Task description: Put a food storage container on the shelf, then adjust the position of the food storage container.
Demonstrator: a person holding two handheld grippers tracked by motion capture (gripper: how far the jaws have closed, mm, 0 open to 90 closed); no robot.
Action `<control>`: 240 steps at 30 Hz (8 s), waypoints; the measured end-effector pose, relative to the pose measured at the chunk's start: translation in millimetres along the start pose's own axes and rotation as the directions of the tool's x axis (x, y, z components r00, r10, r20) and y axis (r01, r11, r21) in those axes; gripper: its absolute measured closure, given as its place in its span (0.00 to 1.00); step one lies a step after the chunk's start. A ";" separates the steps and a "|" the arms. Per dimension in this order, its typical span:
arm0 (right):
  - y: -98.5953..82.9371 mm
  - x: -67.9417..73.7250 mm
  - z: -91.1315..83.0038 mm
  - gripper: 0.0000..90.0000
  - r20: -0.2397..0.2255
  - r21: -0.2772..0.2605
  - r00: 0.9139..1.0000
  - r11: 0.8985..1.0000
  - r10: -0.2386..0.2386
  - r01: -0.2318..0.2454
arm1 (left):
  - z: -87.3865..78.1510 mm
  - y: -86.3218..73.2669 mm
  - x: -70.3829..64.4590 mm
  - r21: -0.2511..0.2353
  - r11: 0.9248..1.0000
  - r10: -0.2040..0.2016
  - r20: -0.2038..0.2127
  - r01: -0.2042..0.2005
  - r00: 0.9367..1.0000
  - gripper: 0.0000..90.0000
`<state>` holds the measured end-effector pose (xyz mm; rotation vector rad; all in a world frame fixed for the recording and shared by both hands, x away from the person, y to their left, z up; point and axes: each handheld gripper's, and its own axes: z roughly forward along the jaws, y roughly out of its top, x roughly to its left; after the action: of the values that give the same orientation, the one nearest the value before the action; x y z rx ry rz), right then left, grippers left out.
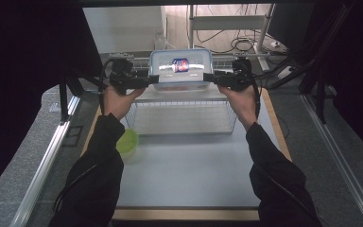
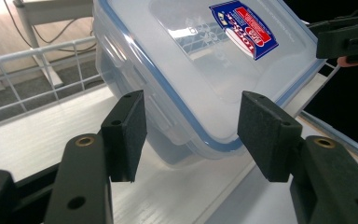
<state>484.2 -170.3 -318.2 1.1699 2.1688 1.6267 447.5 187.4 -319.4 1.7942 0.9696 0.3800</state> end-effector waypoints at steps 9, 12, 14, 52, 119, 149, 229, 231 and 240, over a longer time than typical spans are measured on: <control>-1.7 -7.6 -8.9 0.42 0.033 -0.035 0.999 0.999 -0.004 0.006 | -5.3 -2.5 3.9 -0.058 0.998 -0.006 -0.010 0.005 1.000 0.47; -5.8 -8.5 -11.7 0.47 0.042 -0.018 0.999 1.000 -0.025 0.025 | -8.3 -6.8 4.2 -0.051 0.999 0.005 -0.014 -0.006 1.000 0.48; -8.8 -8.1 -12.2 0.52 0.038 -0.002 0.999 0.999 -0.038 0.038 | -10.7 -11.5 2.8 -0.057 0.998 -0.004 0.003 0.004 1.000 0.51; -25.9 28.2 11.9 0.80 -0.029 0.105 0.972 0.967 -0.232 0.234 | 10.1 -37.3 -30.9 0.009 0.995 0.103 0.002 -0.103 0.995 0.60; -191.2 53.9 -62.1 0.01 -0.053 0.120 0.937 0.929 -0.346 0.350 | -28.0 -220.9 -117.4 0.088 0.964 0.253 -0.008 -0.251 0.968 0.02; -239.2 42.0 -64.7 0.02 -0.031 0.234 0.929 0.901 -0.369 0.366 | -31.4 -255.8 -107.1 0.162 0.971 0.184 -0.020 -0.178 0.983 0.03; -247.9 35.7 -54.7 0.05 -0.048 0.333 0.926 0.868 -0.375 0.369 | -26.8 -233.5 28.9 0.253 0.959 -0.027 -0.360 0.125 0.933 0.99; -248.2 35.6 -54.3 0.05 -0.050 0.336 0.925 0.866 -0.376 0.370 | -28.6 -235.6 34.1 0.246 0.959 -0.044 -0.364 0.142 0.930 0.99; -249.6 36.0 -52.7 0.05 -0.054 0.347 0.924 0.861 -0.379 0.373 | -21.4 -246.9 51.5 0.237 0.960 -0.078 -0.289 0.150 0.954 0.96</control>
<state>311.8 -205.9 -506.3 0.7513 2.5488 1.0938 357.6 279.2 -537.4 1.9381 1.3665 0.4576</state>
